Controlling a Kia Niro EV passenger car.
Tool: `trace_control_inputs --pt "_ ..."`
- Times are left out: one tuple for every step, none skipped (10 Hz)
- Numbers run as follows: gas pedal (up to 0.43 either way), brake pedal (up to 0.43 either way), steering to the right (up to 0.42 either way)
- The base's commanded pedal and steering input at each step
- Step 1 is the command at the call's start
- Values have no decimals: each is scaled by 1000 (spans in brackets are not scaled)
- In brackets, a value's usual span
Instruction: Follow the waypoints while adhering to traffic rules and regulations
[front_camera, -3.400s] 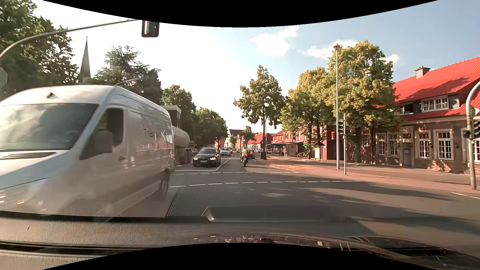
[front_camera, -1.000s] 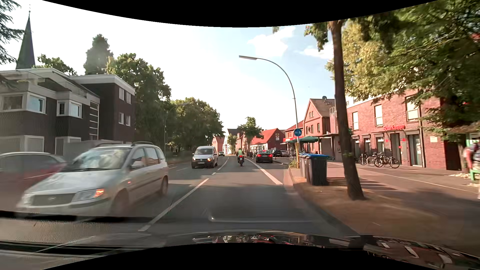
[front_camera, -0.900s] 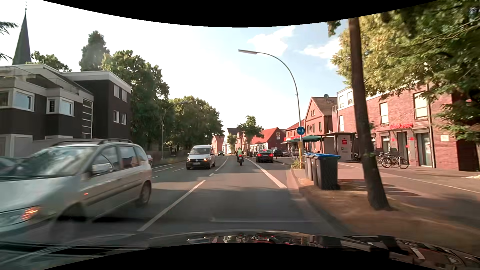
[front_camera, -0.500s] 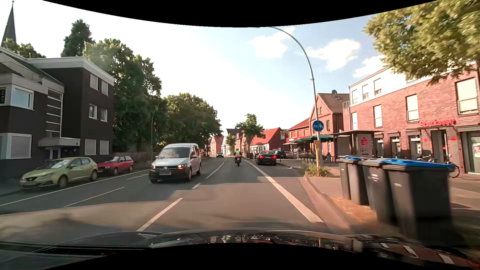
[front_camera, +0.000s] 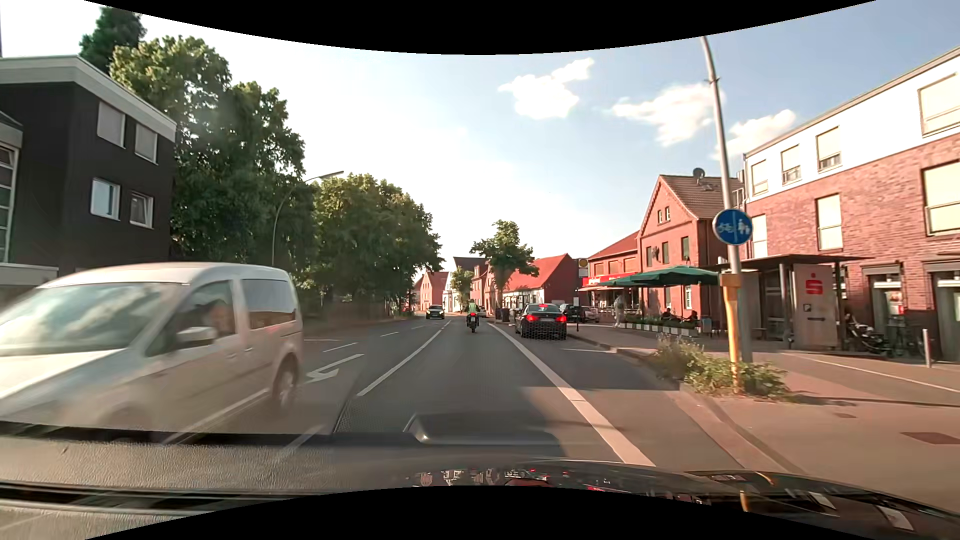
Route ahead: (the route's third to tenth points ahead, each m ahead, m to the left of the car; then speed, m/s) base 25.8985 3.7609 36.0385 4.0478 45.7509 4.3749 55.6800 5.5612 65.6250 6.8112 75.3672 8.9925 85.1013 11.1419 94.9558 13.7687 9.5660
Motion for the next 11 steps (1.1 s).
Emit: trace_control_inputs --pt "157 0 -23" --pt "157 0 -23" --pt "177 0 -23" --pt "189 0 -24" --pt "189 0 -23" --pt "189 0 -23" --pt "189 0 -23" --pt "189 0 -23" --pt "189 0 -22" --pt "189 0 -21" --pt "189 0 -21"
